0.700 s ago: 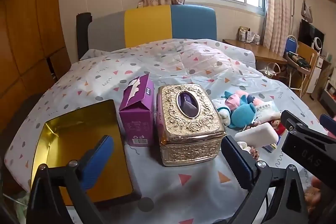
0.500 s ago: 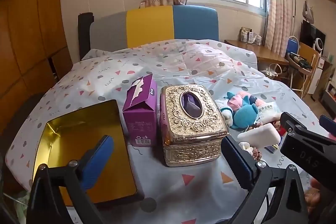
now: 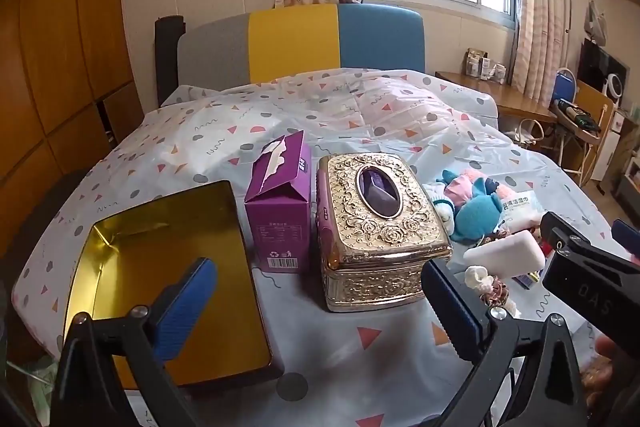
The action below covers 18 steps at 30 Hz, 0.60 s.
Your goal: Organize soft objects
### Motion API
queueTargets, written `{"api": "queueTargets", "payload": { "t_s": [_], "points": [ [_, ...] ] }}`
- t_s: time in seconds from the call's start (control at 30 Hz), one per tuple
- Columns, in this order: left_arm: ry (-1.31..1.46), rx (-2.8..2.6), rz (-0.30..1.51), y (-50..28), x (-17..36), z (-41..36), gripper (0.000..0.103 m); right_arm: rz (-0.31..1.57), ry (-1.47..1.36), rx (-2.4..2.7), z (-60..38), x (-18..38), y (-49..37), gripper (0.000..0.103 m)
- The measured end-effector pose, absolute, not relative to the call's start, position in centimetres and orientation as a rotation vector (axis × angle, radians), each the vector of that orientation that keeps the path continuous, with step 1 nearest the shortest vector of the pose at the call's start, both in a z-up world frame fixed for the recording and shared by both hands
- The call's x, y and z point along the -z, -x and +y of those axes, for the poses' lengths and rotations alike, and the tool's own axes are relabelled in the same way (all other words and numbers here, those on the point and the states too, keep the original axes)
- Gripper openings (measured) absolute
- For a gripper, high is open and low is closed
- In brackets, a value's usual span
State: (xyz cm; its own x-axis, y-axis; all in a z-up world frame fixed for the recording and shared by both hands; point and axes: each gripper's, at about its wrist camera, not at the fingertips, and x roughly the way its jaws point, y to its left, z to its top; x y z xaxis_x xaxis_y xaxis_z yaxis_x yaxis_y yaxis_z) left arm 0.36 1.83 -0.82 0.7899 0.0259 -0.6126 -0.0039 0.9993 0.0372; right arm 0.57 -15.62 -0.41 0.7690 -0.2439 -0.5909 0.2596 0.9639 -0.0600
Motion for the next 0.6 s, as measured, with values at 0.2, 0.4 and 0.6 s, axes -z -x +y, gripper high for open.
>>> {"api": "queueTargets", "payload": {
  "t_s": [0.2, 0.4, 0.6],
  "points": [
    [-0.025, -0.02, 0.663, -0.47, 0.85, 2.3, 0.103, 0.644, -0.024, 0.275, -15.54, 0.61, -0.84, 0.103],
    [-0.025, -0.018, 0.667, -0.37, 0.95, 2.52, 0.103, 0.649, -0.015, 0.276, -15.7, 0.81, -0.93, 0.103],
    [-0.019, -0.018, 0.674, -0.34, 0.98, 2.69, 0.103, 0.641, -0.007, 0.29, -15.97, 0.6, -0.66, 0.103]
  ]
}}
